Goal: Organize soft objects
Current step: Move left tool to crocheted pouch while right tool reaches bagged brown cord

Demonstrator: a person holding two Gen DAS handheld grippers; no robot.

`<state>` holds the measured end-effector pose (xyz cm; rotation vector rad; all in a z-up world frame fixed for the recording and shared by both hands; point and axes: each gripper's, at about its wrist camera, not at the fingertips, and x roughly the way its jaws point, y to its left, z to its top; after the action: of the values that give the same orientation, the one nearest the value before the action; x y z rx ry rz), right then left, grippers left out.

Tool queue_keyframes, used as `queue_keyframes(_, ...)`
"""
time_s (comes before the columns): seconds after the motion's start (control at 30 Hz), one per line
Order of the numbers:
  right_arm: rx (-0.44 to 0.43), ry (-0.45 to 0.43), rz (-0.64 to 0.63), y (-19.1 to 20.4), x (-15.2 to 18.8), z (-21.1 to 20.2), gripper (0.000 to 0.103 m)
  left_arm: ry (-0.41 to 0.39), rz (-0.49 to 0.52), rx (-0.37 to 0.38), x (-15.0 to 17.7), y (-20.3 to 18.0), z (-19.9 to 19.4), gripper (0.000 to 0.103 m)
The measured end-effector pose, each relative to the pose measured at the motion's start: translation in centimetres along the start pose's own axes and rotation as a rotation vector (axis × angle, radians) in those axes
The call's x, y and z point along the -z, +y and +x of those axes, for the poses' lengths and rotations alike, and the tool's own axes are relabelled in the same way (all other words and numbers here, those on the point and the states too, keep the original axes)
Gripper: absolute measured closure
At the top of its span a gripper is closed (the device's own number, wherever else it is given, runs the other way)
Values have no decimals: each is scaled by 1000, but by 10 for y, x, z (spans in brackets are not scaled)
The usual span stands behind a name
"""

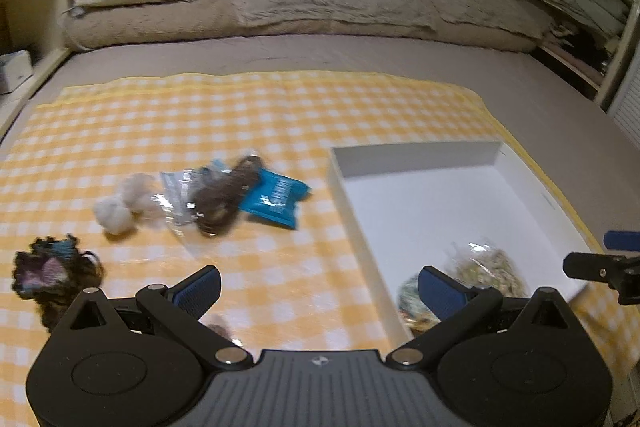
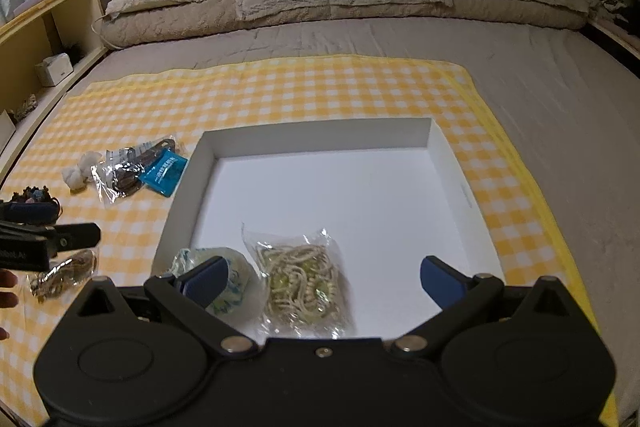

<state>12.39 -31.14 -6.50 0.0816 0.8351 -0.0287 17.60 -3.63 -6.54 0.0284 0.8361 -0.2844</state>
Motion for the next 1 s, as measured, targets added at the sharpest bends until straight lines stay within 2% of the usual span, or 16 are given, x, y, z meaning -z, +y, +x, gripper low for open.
queue_keyframes(0.23,-42,13,11,24,-9,12,0,-36,-72,-72,-5,39,-11,0)
queue_keyframes(0.6,-112,28,-39,79,-23,29,0,-98,-161,-194,-6,100,-23,0)
queue_keyframes(0.9,-191,45,-107,140,-29,45,0,-72,-201,-270,-5,138,-20,0)
queue_keyframes(0.93,-199,46,-121,147,-29,46,0,-71,-207,-279,-4,142,-20,0)
queue_keyframes(1.0,-221,42,-156,163,-27,49,9,-71,-212,-293,-4,147,-19,0)
